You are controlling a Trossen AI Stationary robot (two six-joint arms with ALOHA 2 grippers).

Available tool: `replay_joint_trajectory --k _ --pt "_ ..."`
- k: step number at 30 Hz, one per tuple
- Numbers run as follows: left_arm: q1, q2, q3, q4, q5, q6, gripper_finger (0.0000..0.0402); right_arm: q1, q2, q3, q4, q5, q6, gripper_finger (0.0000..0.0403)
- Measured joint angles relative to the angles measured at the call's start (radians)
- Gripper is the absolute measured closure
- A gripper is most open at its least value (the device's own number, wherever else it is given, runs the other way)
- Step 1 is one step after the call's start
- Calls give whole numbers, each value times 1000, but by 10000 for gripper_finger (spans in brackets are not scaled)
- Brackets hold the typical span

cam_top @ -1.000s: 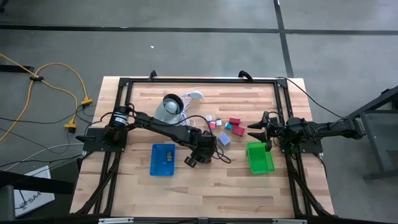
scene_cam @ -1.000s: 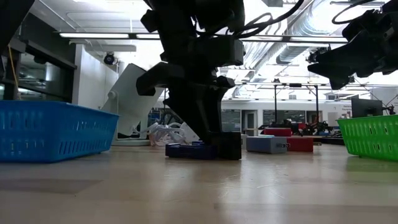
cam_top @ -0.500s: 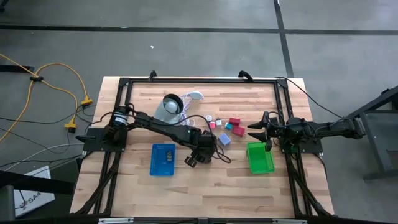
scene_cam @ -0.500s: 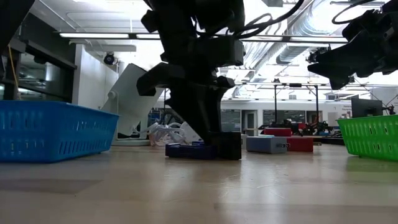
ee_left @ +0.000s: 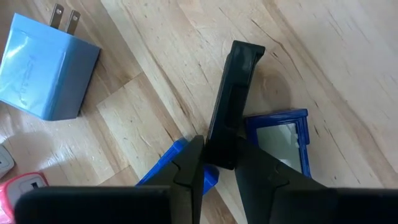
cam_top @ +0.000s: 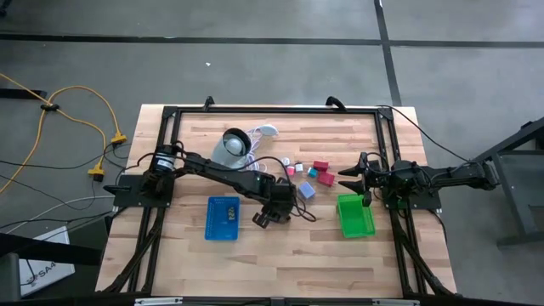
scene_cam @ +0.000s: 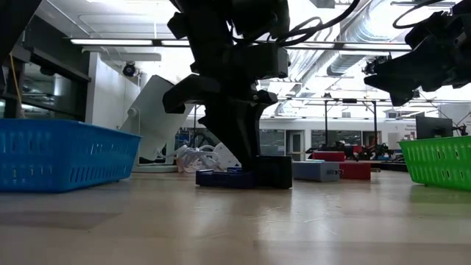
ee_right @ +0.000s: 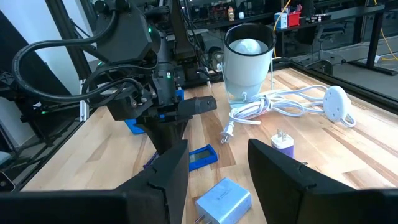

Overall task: Pick & Place Office items
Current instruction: Put the black digital timer into the blue bin

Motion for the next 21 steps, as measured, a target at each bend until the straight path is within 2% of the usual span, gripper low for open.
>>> replay_joint_trajectory --k 21 --pt "0 0 0 14 0 19 334 0 0 0 0 0 0 250"
